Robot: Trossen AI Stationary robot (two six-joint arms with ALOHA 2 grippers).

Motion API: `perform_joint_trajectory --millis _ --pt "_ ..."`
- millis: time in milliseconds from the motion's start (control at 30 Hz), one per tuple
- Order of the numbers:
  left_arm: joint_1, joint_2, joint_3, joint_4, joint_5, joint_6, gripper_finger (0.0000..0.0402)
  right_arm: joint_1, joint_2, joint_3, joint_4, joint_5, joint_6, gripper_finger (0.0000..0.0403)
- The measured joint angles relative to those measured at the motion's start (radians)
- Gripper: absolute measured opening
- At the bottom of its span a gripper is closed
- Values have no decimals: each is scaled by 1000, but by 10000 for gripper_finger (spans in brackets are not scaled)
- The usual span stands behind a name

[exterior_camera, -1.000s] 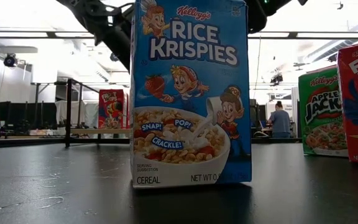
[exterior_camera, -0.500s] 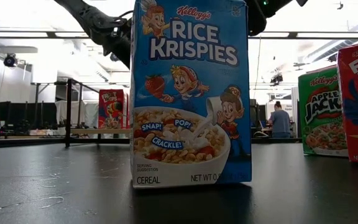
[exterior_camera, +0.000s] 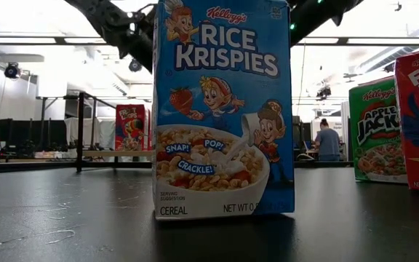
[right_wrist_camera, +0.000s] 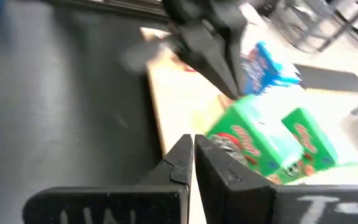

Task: Stack cereal on shelf
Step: Put the bottom green cereal box on the shelf aligned with the other green cereal box

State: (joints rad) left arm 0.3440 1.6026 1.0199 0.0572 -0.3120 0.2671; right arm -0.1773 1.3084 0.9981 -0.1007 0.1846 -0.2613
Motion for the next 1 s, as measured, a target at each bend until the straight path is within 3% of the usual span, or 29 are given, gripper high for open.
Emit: perform_joint_trajectory --millis 200,333,767,1000 --pt "-36 -61 -2 -32 -97 1 0 -62 85 74 25 -2 -28 9" --pt "-66 -111 -35 -33 -98 0 0 -78 157 166 -8 -9 -71 9" --pt "-148 -383 -321 195 -98 -46 0 -145 364 383 -87 -9 -154 9" --pt "-162 -485 -384 211 -98 -51 0 -173 409 430 -117 -1 -146 9"
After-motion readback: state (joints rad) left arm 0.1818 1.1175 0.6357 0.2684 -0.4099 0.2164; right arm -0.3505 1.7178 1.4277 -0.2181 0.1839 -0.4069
